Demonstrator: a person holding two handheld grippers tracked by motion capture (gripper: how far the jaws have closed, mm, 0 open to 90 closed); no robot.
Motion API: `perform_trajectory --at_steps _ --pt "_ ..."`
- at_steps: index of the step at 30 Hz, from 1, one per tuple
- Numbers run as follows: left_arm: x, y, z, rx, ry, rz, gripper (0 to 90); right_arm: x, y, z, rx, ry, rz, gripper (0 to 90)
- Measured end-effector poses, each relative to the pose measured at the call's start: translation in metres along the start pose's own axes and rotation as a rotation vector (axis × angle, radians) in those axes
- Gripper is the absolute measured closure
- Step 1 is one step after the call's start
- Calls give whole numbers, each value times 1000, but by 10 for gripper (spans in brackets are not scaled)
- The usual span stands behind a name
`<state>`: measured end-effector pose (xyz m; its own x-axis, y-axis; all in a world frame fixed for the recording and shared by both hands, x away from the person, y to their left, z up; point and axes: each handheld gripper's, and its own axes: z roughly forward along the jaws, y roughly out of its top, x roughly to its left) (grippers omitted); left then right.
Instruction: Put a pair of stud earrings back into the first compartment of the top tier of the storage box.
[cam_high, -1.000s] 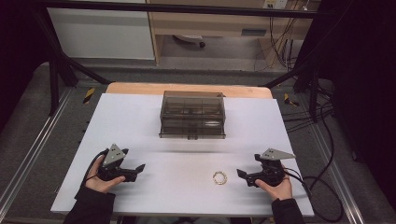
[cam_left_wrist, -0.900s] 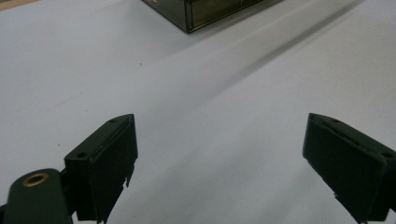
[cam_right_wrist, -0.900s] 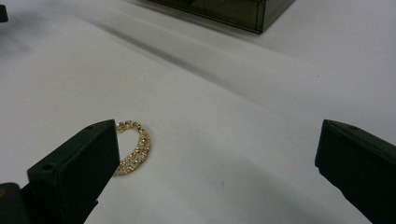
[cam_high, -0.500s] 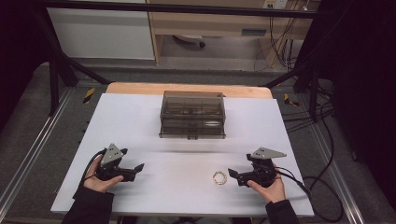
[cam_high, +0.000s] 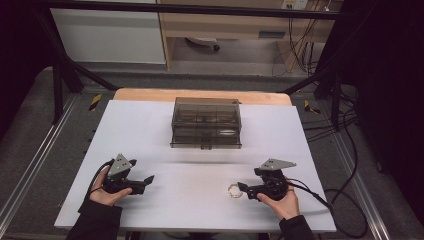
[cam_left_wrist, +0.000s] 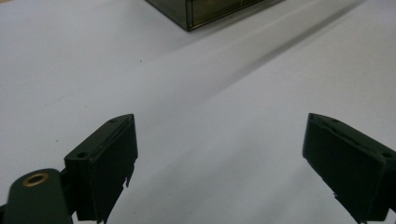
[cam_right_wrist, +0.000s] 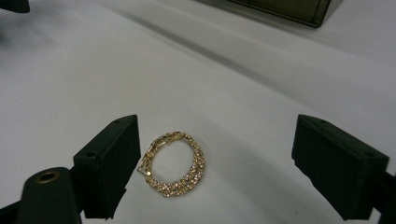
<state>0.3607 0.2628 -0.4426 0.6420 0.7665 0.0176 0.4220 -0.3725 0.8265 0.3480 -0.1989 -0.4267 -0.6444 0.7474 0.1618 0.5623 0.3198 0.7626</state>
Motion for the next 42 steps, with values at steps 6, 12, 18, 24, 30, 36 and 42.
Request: perform_trajectory --at_steps 6,12,18,24,30,36,42 --pt "0 0 1 -1 -2 0 102 4 -1 6 11 12 -4 289" --pt "0 0 0 -1 -4 0 103 9 0 13 59 -4 -14 382" --pt "0 0 1 -2 -6 -1 103 11 -3 19 88 -25 -27 509" --pt "0 0 1 -4 -7 -4 102 12 -4 22 109 -20 -5 580" --pt "0 0 0 -5 -6 -7 102 12 -6 25 138 -28 2 640" --pt "0 0 1 -4 -7 -5 102 12 -6 25 155 -41 12 707" --pt "0 0 1 -4 -7 -5 102 12 -6 25 155 -37 22 744"
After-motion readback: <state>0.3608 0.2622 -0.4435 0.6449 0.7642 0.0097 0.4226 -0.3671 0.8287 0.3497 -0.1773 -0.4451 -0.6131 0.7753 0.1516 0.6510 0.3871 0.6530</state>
